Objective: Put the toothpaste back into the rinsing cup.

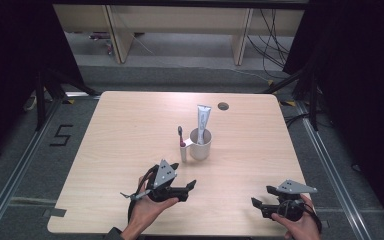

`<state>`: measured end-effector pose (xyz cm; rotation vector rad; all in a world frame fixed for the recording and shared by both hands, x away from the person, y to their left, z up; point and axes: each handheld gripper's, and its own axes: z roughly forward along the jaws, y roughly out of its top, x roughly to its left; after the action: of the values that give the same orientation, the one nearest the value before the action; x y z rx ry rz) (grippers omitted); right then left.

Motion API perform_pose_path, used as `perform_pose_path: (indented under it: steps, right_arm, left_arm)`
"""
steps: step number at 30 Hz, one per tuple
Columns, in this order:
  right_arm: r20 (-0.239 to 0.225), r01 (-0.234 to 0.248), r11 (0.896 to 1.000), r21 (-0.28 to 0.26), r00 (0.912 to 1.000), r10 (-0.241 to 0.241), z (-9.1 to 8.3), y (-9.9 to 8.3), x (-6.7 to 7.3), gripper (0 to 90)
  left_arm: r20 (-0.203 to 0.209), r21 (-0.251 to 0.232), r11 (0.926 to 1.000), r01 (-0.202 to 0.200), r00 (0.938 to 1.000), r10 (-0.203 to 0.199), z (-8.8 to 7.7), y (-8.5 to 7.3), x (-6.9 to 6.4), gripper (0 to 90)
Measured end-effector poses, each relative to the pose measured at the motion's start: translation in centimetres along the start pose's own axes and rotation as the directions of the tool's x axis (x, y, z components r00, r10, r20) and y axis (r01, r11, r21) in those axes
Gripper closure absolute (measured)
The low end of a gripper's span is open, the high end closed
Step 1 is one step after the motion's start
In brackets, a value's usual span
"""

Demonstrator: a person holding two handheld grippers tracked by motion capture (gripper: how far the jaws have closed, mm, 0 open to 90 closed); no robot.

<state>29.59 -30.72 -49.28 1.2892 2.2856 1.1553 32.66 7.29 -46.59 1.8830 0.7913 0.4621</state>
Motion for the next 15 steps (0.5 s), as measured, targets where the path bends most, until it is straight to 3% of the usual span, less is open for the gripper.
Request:
perform_pose_path:
  steps: [3,4,5,7,11,14,15]
  right_arm:
    - [-0.001,0.000,1.000,-0.001,1.0000,0.000,0.0,0.0,0.1,24.6]
    - [0.014,0.027,1.000,-0.006,0.9996,-0.027,0.1,0.0,-0.2,24.5]
    - [0.010,0.015,1.000,-0.003,0.9998,-0.015,0.1,0.0,0.0,24.5]
    - [0.016,0.037,0.999,-0.008,0.9992,-0.037,0.0,0.0,-0.2,24.3]
    - [0.000,0.019,1.000,-0.007,0.9998,-0.019,-0.1,0.0,0.0,21.4]
    - [-0.005,0.036,0.999,-0.018,0.9993,-0.036,-0.1,0.0,0.0,19.2]
    - [-0.017,0.005,1.000,-0.022,0.9998,-0.005,0.0,0.0,0.2,17.7]
  left_arm:
    - [0.000,0.006,1.0000,0.000,1.0000,0.000,-0.5,-0.5,0.2,20.7]
    - [-0.001,0.009,1.0000,0.002,1.0000,-0.002,-0.6,-0.7,0.2,20.6]
    - [0.006,0.005,1.0000,0.002,1.0000,-0.002,-0.7,-0.9,0.3,20.4]
    - [0.005,0.011,0.9999,0.003,1.0000,-0.003,-1.0,-1.2,0.4,19.8]
    - [0.008,0.014,0.9999,0.001,1.0000,-0.002,-1.8,-1.8,0.6,18.8]
    - [0.010,0.017,0.9998,0.007,0.9999,-0.007,-2.2,-2.2,0.8,17.5]
    - [0.006,0.024,0.9997,0.003,1.0000,-0.004,-2.4,-2.3,0.8,17.2]
